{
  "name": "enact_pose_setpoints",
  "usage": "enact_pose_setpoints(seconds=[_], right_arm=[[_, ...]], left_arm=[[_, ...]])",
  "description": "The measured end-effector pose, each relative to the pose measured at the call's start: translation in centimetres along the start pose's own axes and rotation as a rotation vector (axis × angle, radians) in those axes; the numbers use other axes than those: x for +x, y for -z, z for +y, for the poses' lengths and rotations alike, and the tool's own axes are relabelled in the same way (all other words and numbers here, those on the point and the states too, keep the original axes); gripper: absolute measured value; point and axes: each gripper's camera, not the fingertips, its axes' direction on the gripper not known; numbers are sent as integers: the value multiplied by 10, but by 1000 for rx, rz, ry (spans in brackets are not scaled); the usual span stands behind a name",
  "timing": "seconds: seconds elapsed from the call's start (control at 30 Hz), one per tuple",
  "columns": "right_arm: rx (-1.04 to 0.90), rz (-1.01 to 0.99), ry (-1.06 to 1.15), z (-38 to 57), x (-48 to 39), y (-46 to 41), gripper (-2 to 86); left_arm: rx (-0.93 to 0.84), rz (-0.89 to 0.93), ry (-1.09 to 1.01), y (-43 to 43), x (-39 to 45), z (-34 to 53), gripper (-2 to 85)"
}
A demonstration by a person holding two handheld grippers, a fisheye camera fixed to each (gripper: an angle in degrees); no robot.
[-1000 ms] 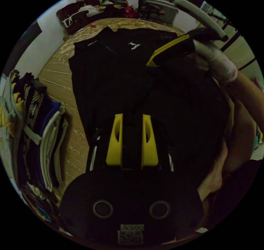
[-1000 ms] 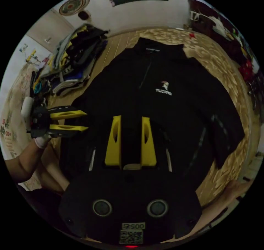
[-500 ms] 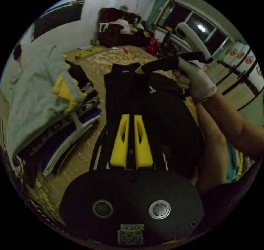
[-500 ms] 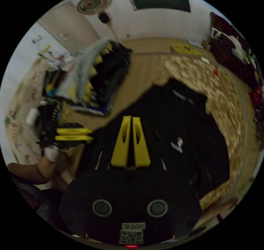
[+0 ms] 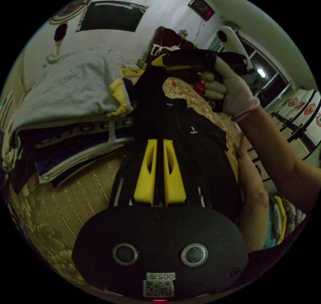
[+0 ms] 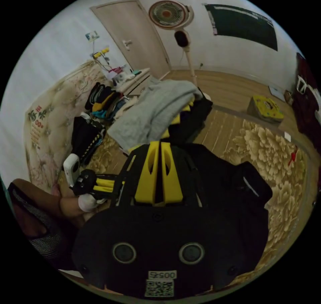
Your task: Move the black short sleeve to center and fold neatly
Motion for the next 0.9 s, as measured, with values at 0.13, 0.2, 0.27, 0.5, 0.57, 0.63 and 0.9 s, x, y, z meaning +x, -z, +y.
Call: enact_pose_setpoints(seconds=[0.13, 0.2, 0.27, 0.5, 0.57, 0.63, 0.9], right_arm=[[22, -1, -120, 22, 46, 14, -10], [17, 13, -170, 34, 68, 20, -10], [-9, 53, -225, 46, 91, 21, -10], [-41, 102, -397, 80, 154, 5, -9], [-21, 93, -419, 84, 163, 3, -9], [-16, 92, -435, 87, 173, 3, -9], [40, 74, -403, 88, 193, 21, -9]], left_arm=[[-91, -9, -95, -53, 32, -20, 46], [-141, -9, -143, -81, 47, -29, 49], [-219, -18, -204, -118, 65, -37, 53], [-218, -123, -327, -157, 109, -47, 58], [-210, -132, -379, -161, 120, -52, 54], [-218, -116, -439, -162, 128, -57, 47], [-119, -217, -406, -201, 140, -121, -2]])
